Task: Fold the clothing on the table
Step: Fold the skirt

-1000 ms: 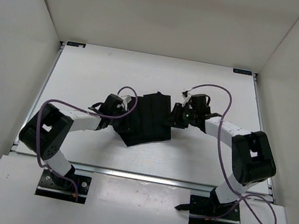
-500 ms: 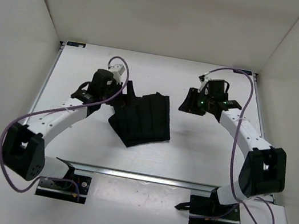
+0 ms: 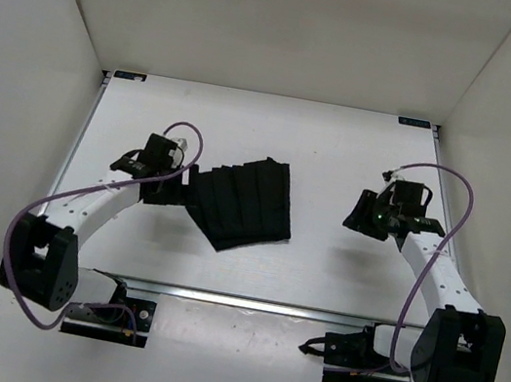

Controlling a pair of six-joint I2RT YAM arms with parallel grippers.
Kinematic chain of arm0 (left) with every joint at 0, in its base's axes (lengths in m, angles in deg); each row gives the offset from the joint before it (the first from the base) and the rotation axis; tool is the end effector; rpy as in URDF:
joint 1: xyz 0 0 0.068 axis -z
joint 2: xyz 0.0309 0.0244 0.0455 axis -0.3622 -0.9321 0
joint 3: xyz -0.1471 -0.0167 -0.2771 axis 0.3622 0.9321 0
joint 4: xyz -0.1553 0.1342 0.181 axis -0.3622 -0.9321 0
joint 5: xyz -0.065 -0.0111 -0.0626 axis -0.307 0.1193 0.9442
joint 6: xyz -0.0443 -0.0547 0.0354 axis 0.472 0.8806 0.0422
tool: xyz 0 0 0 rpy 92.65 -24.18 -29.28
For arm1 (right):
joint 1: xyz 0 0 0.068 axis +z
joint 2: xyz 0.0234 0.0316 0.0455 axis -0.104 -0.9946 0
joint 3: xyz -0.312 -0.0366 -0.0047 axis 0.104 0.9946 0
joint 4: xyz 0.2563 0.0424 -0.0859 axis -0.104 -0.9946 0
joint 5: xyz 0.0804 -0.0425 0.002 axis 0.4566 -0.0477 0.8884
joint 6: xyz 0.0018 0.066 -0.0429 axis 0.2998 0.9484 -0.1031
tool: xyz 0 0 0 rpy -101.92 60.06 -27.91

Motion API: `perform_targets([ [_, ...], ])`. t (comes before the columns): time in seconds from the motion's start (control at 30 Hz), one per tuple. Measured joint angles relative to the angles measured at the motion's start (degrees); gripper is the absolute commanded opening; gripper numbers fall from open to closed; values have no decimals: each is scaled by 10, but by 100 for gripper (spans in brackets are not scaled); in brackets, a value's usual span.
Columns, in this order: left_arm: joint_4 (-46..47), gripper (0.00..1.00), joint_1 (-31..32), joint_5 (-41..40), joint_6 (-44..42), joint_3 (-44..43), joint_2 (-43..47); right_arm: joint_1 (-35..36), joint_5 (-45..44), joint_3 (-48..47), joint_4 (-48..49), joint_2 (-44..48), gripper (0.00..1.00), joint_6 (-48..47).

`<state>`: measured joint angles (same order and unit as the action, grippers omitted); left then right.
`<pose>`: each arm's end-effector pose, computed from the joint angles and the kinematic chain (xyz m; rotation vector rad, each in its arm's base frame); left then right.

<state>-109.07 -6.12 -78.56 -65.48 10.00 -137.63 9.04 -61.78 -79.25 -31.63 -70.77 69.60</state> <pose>0.2558 -0.0741 0.2379 -0.0703 2.6016 -0.3137 0.2624 0.0318 0.2460 0.1051 2.4599 0.4527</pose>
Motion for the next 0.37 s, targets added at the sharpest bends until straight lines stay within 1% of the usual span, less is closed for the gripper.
perform_targets([
  [0.1, -17, 98, 8, 9, 2, 0, -35, -12, -1, 21, -9, 9, 44, -6],
  [0.17, -23, 99, 17, 11, 5, 0, -43, -14, -2, 29, -12, 10, 44, -11],
  [0.27, -19, 99, 31, 16, 6, 2, -40, -18, -2, 39, -12, 13, 44, -18],
  [0.37, -3, 98, 24, 45, 5, 20, -24, -25, 0, 52, -14, 26, 45, -20],
])
